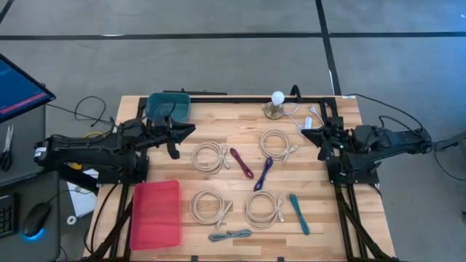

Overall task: Pick & Place USB Port
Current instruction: Put the violet USB cable into the blue bin

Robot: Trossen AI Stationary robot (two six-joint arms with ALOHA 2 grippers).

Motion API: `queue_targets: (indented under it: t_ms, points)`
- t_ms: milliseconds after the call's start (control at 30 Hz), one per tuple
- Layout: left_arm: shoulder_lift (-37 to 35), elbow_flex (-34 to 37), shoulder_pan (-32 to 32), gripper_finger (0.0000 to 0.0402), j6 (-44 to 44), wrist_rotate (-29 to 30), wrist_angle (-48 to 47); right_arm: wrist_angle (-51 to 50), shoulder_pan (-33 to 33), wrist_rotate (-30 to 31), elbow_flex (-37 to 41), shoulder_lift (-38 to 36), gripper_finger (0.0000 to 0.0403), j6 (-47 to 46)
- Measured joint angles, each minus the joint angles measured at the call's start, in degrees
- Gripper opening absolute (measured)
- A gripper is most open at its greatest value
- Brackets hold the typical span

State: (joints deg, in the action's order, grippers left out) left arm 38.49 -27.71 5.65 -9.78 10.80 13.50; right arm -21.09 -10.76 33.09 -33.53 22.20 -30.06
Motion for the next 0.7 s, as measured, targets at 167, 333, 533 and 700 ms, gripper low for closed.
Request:
queue_targets:
  t_ms: [167,333,533,700]
  points:
    - [-2.2,-5.2,0.0,0.0053,0.7,3.0,-13.3,-8.1,0.0,3.4,-6.9,6.3,0.0000,0.0]
    - [-2.6,-7.6,0.0,0.0053,-2.4,3.6,-22.6,-14.9,0.0,4.4,-9.1,10.1,0.0000,-5.4]
    - [-2.4,-7.7,0.0,0.0053,-4.2,5.0,-26.5,-24.5,0.0,4.4,-9.1,13.6,0.0000,-18.1]
    - [-2.4,-7.7,0.0,0.0053,-5.5,4.6,-28.2,-25.0,0.0,-1.0,-9.1,16.9,0.0000,-19.8]
